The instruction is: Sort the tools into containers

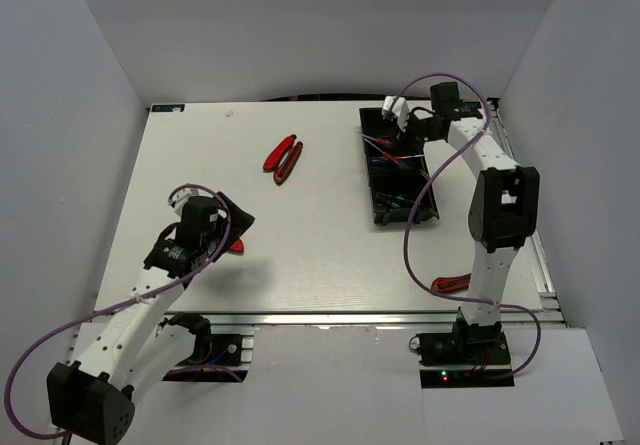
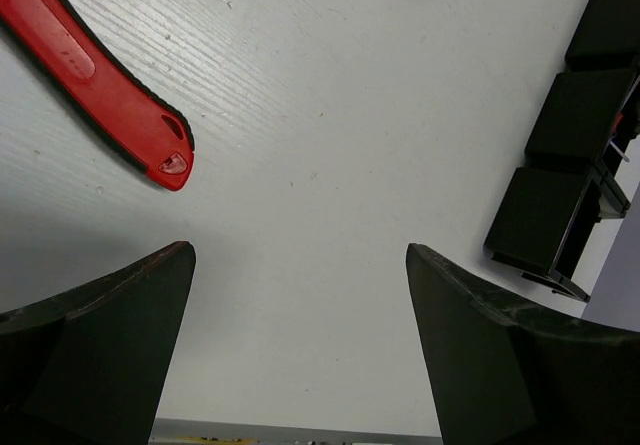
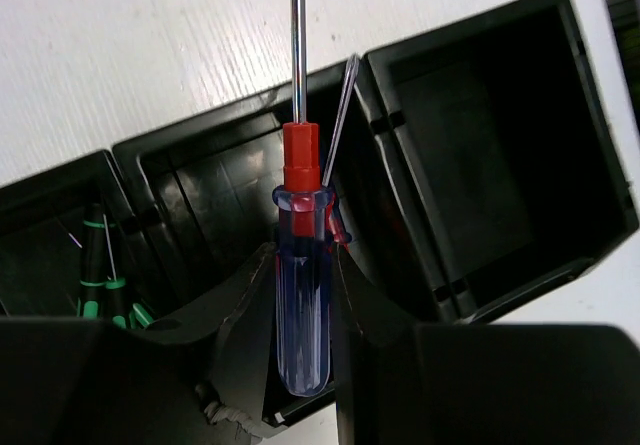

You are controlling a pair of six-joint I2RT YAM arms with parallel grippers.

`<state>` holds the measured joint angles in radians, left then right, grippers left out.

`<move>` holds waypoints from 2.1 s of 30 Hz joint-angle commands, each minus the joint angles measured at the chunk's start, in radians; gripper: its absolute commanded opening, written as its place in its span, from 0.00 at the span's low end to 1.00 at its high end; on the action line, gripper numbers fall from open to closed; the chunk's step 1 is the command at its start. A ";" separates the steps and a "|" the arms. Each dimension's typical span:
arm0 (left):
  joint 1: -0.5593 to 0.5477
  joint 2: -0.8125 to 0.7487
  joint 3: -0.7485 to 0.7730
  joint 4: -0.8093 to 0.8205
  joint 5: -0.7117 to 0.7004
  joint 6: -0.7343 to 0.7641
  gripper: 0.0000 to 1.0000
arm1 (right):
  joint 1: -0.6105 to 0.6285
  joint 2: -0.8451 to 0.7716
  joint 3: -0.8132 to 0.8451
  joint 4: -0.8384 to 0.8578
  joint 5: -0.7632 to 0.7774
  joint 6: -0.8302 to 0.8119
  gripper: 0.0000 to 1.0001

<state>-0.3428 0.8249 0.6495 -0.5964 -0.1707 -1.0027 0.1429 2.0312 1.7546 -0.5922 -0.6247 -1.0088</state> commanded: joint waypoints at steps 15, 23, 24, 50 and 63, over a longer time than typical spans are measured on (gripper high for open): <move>-0.002 -0.064 -0.011 0.004 0.008 -0.019 0.98 | -0.026 0.060 -0.004 -0.003 -0.084 -0.063 0.18; -0.002 -0.058 -0.014 0.004 0.010 -0.024 0.98 | -0.026 0.043 -0.055 0.005 -0.078 -0.062 0.39; -0.002 -0.056 -0.014 0.004 0.008 -0.022 0.98 | -0.026 0.044 -0.055 0.008 -0.078 -0.060 0.41; -0.001 0.016 0.044 -0.014 -0.009 0.039 0.98 | 0.078 -0.132 -0.030 -0.461 -0.219 -0.380 0.64; -0.001 -0.027 0.019 0.017 -0.006 0.085 0.98 | 0.133 -0.580 -0.613 -0.558 0.173 -0.657 0.73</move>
<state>-0.3428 0.8330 0.6685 -0.5987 -0.1688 -0.9405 0.2813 1.5524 1.2018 -1.1133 -0.5652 -1.6276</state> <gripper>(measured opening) 0.980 0.727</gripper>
